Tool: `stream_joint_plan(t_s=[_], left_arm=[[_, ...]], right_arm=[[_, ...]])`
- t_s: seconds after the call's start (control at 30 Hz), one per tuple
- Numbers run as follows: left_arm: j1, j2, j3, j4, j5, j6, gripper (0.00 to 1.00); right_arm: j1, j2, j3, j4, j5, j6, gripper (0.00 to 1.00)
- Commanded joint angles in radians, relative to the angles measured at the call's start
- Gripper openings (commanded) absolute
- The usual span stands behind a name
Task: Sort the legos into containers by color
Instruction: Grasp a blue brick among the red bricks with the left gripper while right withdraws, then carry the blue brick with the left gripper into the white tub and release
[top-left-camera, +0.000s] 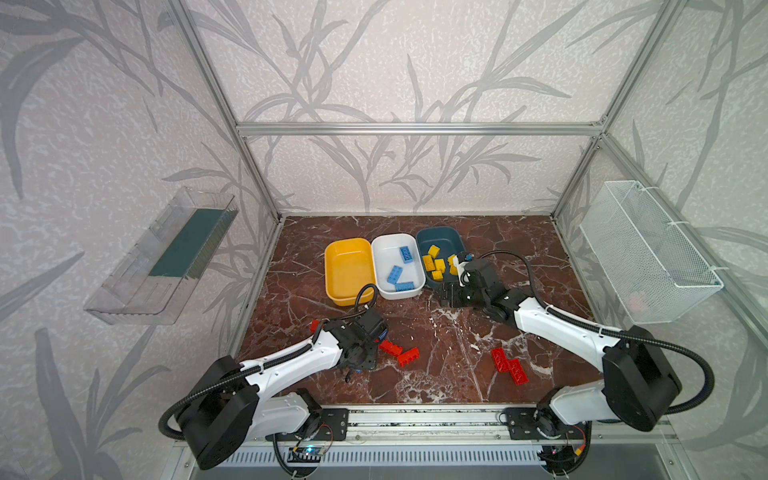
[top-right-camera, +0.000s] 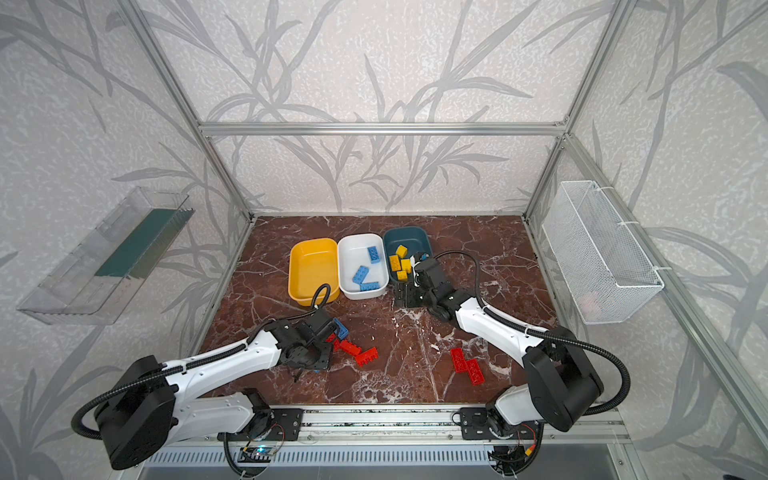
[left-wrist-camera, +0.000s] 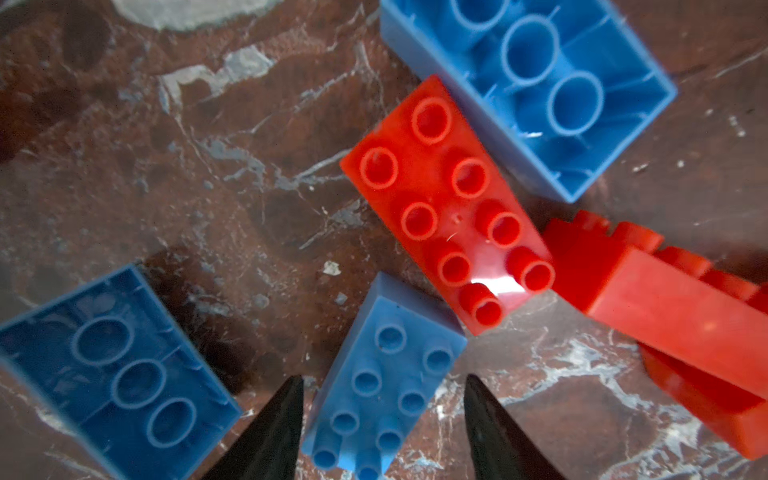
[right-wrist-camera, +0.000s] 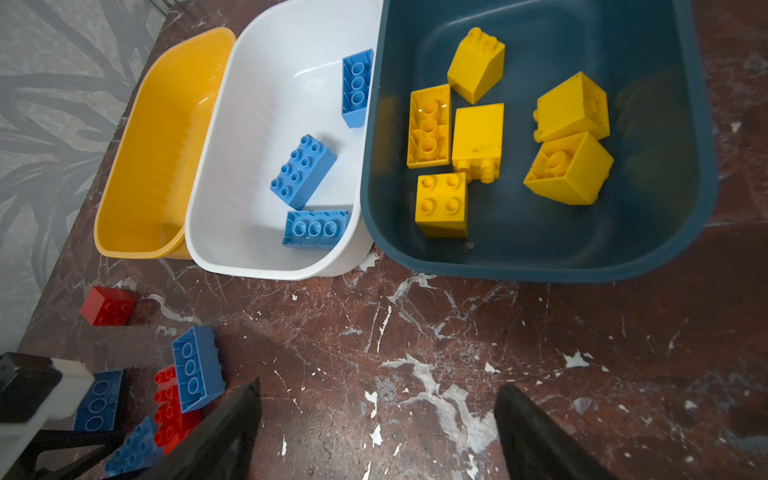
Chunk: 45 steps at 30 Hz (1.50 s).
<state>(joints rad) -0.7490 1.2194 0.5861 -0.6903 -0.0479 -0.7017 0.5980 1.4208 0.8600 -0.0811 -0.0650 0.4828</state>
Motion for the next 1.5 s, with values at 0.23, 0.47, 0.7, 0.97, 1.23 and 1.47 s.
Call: stream_joint_plan(t_s=[0.23,0.47,0.7,0.97,1.23,1.47], left_arm=[[-0.003,0.048,-0.026,0.056,-0.038,-0.019,0.49],[-0.003,0.022,-0.016,0.038,-0.05,-0.015,0.29],[-0.004,-0.116,0.034,-0.042,-0.068,-0.024,0.28],[-0.003,-0.185,0.214,-0.124,-0.143,0.056,0.28],[0.03,-0.035,0.437,-0.128,-0.168,0.233,0.28],[0.079,0.228,0.698,-0.114,-0.148,0.339,0.28]], right_arm=[[-0.003,-0.027,-0.004,0.003,-0.022,0.007,0.89],[-0.004,-0.032,-0.01,-0.001,-0.022,0.007,0.89],[-0.003,-0.045,-0.021,0.01,-0.033,0.013,0.89],[-0.003,-0.068,-0.048,0.027,-0.047,0.036,0.89],[-0.003,-0.132,-0.13,0.074,-0.029,0.054,0.89],[-0.003,-0.151,-0.211,0.163,0.01,0.071,0.9]])
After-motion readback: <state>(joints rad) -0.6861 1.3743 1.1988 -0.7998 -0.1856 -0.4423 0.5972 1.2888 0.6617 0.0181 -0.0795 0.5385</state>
